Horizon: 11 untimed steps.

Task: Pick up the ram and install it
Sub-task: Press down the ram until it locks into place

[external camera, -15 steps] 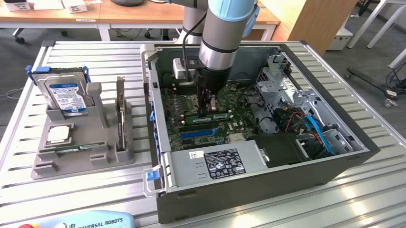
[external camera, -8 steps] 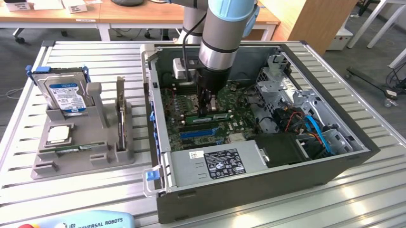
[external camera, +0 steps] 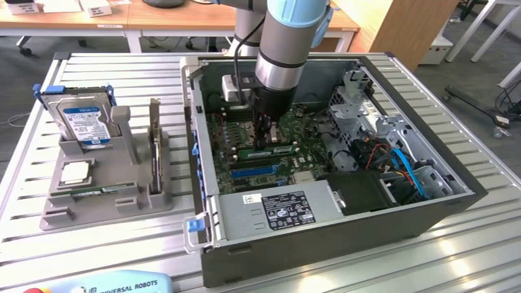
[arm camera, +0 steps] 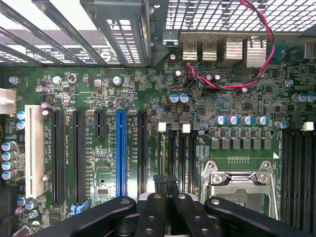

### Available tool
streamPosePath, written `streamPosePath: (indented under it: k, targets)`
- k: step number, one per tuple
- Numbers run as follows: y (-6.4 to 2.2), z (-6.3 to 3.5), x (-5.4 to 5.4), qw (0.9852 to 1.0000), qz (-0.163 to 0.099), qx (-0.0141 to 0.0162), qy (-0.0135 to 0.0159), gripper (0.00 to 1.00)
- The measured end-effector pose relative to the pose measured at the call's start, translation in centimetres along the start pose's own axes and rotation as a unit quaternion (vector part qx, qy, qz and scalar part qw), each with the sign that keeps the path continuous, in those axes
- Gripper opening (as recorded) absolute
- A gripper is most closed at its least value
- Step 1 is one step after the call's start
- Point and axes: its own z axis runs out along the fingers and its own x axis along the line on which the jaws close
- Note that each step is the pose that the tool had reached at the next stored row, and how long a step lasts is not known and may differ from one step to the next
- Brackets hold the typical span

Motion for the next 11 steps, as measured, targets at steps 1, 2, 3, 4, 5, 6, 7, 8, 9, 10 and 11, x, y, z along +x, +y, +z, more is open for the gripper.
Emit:
streamPosePath:
  k: [1, 2, 3, 4, 5, 6, 7, 8, 9, 10, 11]
  targets:
    - [0.0, 0.0, 0.0, 1.0, 0.0, 0.0, 0.0, 0.1]
    - [0.0, 0.0, 0.0, 1.0, 0.0, 0.0, 0.0, 0.1]
    - [0.0, 0.01, 0.0, 1.0, 0.0, 0.0, -0.0001, 0.1]
    - [0.0, 0.01, 0.0, 1.0, 0.0, 0.0, -0.0001, 0.1]
    - [0.0, 0.01, 0.0, 1.0, 0.0, 0.0, -0.0001, 0.1]
    - [0.0, 0.02, 0.0, 1.0, 0.0, 0.0, -0.0001, 0.1]
    - [0.0, 0.02, 0.0, 1.0, 0.0, 0.0, 0.0, 0.1]
    - [0.0, 0.02, 0.0, 1.0, 0.0, 0.0, 0.0, 0.1]
    - [0.0, 0.02, 0.0, 1.0, 0.0, 0.0, 0.0, 0.1]
    - [0.0, 0.03, 0.0, 1.0, 0.0, 0.0, -0.0001, 0.1]
    - [0.0, 0.03, 0.0, 1.0, 0.0, 0.0001, -0.0001, 0.1]
